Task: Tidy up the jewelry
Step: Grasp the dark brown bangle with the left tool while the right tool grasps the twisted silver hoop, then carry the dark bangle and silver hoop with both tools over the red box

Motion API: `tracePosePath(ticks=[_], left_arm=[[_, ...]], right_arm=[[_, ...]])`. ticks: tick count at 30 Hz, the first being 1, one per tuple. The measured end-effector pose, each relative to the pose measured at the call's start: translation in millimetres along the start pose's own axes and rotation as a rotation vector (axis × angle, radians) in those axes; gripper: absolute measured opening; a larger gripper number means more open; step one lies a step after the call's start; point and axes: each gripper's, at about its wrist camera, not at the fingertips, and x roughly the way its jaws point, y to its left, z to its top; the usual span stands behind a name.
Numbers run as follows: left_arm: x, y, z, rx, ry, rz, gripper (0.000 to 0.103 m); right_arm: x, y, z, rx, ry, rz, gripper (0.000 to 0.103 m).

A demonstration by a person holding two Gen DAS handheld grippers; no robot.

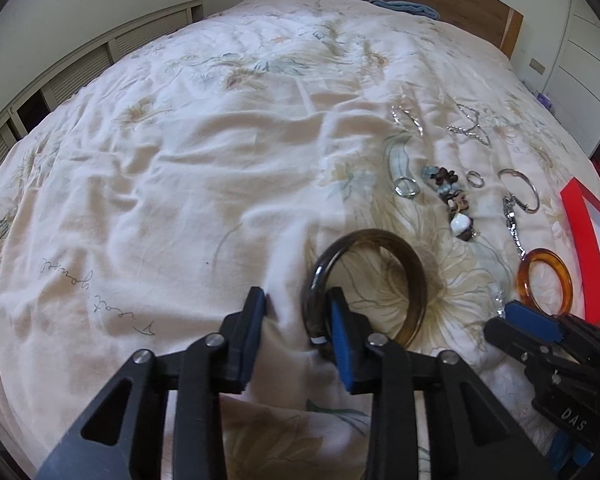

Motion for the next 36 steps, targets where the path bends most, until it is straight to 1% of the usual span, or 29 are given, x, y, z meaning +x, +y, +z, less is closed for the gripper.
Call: tracePosePath(ticks=[6, 7, 8, 9, 14, 16, 18, 20, 23, 24, 25, 26, 33, 35, 36], left_arm=[[-3.8, -0.5, -0.8, 0.005, -0.01, 0.002, 0.024], [-4.6, -0.3, -0.9, 0.005, -0.011, 0.001, 0.023], [-5.3, 0.1, -0.8, 0.003, -0.012, -0.001, 0.021], [-6.5, 0.5, -0.4, 0.0, -0.014, -0.004, 0.021], [-13.5, -0.4, 0.6, 0.007, -0.024, -0.011, 0.011], [-16.5, -0.9, 0.6, 0.009, -0.028, -0.012, 0.01], [-17.8, -0.1, 0.7, 0.004, -0.024, -0.015, 0.01], [-17.4, 0.9, 0.7, -0.003, -0.018, -0.015, 0.01], [-16.7, 0.2, 0.9, -0.005, -0.015, -0.008, 0.01], [-16.1, 0.1, 0.7, -0.006, -0.014, -0.006, 0.01], [-15.4, 0.3, 0.4, -0.009, -0.012, -0.004, 0.01], [-14.4, 0.8, 0.4, -0.011, -0.01, -0.005, 0.01], [-3.2, 5.1, 0.9, -0.03, 0.019, -0.028, 0.012], [2.3, 6.6, 1.5, -0.037, 0.037, -0.041, 0.015], [5.3, 6.7, 1.6, -0.039, 0.048, -0.048, 0.016]], right_arm=[[-1.8, 0.9, -0.1, -0.004, -0.003, 0.012, 0.037], [-2.9, 1.3, 0.4, -0.007, -0.006, 0.019, 0.031], [-4.5, 1.9, 0.0, -0.01, -0.006, 0.021, 0.009], [-6.1, 2.3, 0.2, -0.012, -0.01, 0.019, 0.007], [-10.3, 2.4, -0.6, -0.012, -0.014, 0.034, 0.006], [-13.3, 2.4, -1.5, -0.009, -0.018, 0.043, 0.006], [-15.4, 2.9, -1.3, -0.009, -0.019, 0.048, 0.006], [-10.7, 3.3, -1.0, -0.012, 0.011, 0.055, 0.006], [-7.1, 2.7, -2.8, -0.011, 0.013, 0.051, 0.012], [-6.3, 2.0, -2.8, -0.01, 0.011, 0.045, 0.015], [-6.1, 1.4, -2.2, -0.007, 0.008, 0.047, 0.023], [-6.1, 1.4, -1.8, -0.008, 0.007, 0.047, 0.026], [11.5, 2.1, 4.1, -0.023, 0.046, 0.062, 0.028], [17.1, 2.8, 5.1, -0.029, 0.061, 0.068, 0.027], [19.0, 2.2, 4.8, -0.027, 0.067, 0.072, 0.025]])
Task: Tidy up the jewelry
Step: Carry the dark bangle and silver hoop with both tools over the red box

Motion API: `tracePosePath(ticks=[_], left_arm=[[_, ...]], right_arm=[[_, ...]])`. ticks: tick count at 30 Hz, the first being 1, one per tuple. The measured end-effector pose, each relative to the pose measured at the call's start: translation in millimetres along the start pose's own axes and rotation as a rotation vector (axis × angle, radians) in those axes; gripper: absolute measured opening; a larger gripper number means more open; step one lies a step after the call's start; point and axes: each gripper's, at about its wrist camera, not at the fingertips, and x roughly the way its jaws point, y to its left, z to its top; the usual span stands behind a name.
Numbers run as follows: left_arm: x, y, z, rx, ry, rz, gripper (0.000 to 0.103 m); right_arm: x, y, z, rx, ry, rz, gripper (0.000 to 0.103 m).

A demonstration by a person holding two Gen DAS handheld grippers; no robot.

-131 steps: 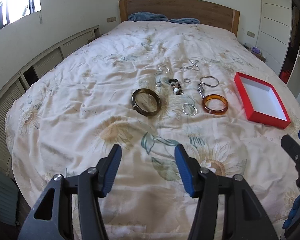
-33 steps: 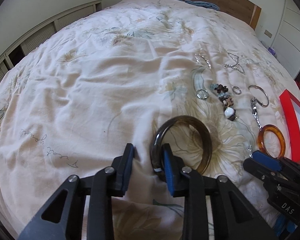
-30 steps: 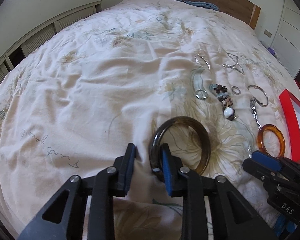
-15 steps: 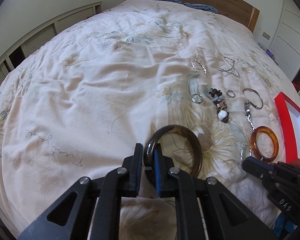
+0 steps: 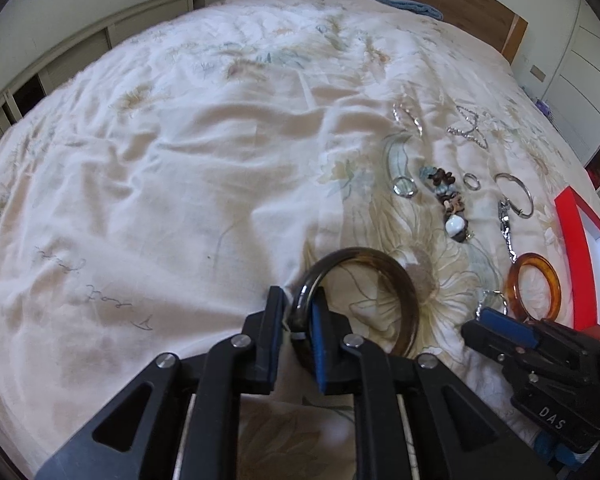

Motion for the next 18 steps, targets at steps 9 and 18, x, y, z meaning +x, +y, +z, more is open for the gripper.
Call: tracePosePath(ticks=[9, 18], left_arm=[[-8.1, 3.3, -0.2, -0.019, -0.017, -0.031, 0.01], [-45.8, 3.3, -1.9, -0.019, -0.057, 0.001, 0.009]], right_arm=[[-11.1, 7.0, -3.4, 0.005, -0.019, 0.05, 0.005], [-58.5, 26.3, -13.1, 0.009, -0.089, 0.118, 0.005]])
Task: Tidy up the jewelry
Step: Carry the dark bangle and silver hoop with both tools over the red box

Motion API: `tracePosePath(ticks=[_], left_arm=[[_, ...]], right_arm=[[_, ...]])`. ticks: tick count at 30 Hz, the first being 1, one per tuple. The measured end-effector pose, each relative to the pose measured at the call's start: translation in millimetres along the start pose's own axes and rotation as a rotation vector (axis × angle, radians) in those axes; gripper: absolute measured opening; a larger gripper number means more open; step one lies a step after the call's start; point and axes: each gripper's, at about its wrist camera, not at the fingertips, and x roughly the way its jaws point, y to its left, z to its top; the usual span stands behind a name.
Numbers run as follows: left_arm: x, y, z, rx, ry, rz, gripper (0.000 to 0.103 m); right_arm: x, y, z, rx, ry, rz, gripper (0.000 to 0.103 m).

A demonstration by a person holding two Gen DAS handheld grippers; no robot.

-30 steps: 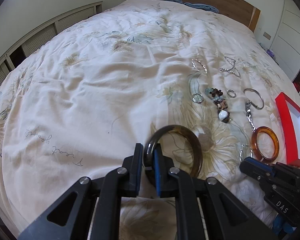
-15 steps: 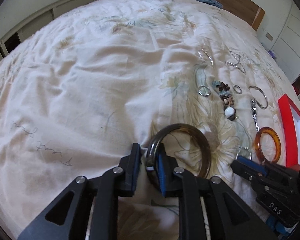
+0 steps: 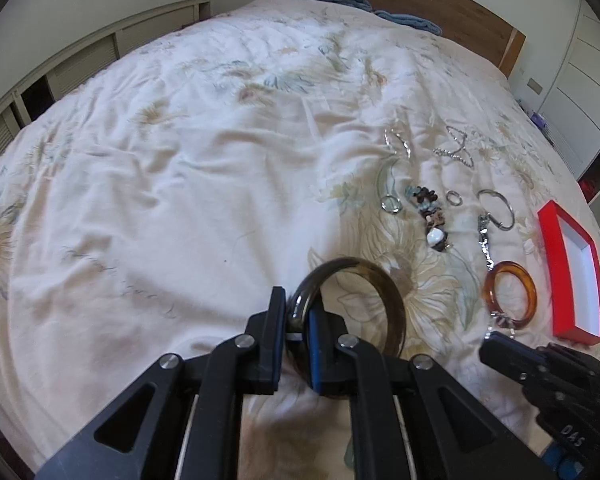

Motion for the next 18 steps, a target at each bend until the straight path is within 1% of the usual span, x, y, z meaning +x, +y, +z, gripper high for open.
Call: tracePosePath(ticks=[5, 9, 11, 14, 17, 18], left_arm=[[-28.6, -1.2, -5.0, 0.015, -0.04, 0.032, 0.009], [-47.9, -3.4, -9.4, 0.018, -0.057, 0.048, 0.008], [-56.0, -8.6, -11.1, 0.024, -0.065, 0.04, 0.008], [-66.7, -28.0, -12.6, 0.05, -0.073, 0.01, 0.009], [-71.4, -56.7, -12.6, 0.082, -0.074, -0.034, 0.009], [-72.1, -71.5, -11.7, 0.099, -0.071, -0.061, 0.009]], right_arm=[[-35.3, 9.7, -5.1, -0.009, -0.052, 0.006, 0.005], [-65.3, 6.1, -11.8, -0.001, -0.093, -0.007, 0.005], [-79.0, 0.8, -16.4, 0.006, -0.112, -0.022, 0.005], [-102.2, -13.1, -24.8, 0.03, -0.14, -0.052, 0.005], [-126.8, -33.2, -32.4, 0.057, -0.169, -0.096, 0.005], [-137.4, -42.5, -35.0, 0.068, -0.181, -0.117, 0.005]])
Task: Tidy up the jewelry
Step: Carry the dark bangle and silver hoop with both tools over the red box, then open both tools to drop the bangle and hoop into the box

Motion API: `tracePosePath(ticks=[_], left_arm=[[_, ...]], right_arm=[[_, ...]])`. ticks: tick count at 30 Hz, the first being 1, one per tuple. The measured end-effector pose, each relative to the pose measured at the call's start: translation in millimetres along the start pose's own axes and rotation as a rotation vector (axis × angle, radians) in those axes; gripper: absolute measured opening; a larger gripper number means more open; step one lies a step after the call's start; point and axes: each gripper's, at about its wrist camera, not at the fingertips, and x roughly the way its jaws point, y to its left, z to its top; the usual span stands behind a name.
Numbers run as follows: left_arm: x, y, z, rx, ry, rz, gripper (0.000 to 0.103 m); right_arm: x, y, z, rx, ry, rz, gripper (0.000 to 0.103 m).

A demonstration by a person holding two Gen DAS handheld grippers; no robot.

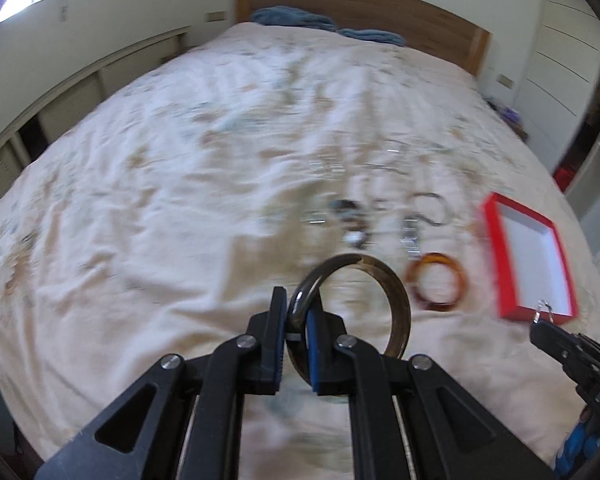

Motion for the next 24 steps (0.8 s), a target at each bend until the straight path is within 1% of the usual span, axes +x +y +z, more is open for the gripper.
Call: tracePosePath(ticks=[4, 6, 10, 15, 19, 24], left_arm=[[5.9, -60.4, 8.9, 0.074, 0.011, -0.093, 0.009], [12.1, -99.4, 13.6, 0.126, 0.019, -0.139, 0.009], [32.8, -173.5, 20.7, 0.223, 0.036, -0.209, 0.009], [74.6, -244.3, 21.6, 0.304, 0.086, -0.247, 0.009], [119.3, -286.0, 19.7, 0.338, 0.145, -0.248, 0.009], [158.8, -314.4, 18.7, 0.351, 0.179, -0.234, 0.009]], right_arm=[[-33.9, -48.0, 9.5, 0.042, -0.043, -0.098, 0.005], [-48.6, -76.6, 17.7, 0.057, -0.058, -0.155, 0.005], [-56.6, -127.4, 27.5, 0.08, -0.037, -0.242, 0.005], [-42.8, -179.1, 28.5, 0.111, 0.026, -0.293, 0.005], [-24.9, -208.9, 26.9, 0.125, 0.068, -0.319, 0.005], [-5.6, -233.4, 33.7, 0.127, 0.101, -0.346, 0.005]])
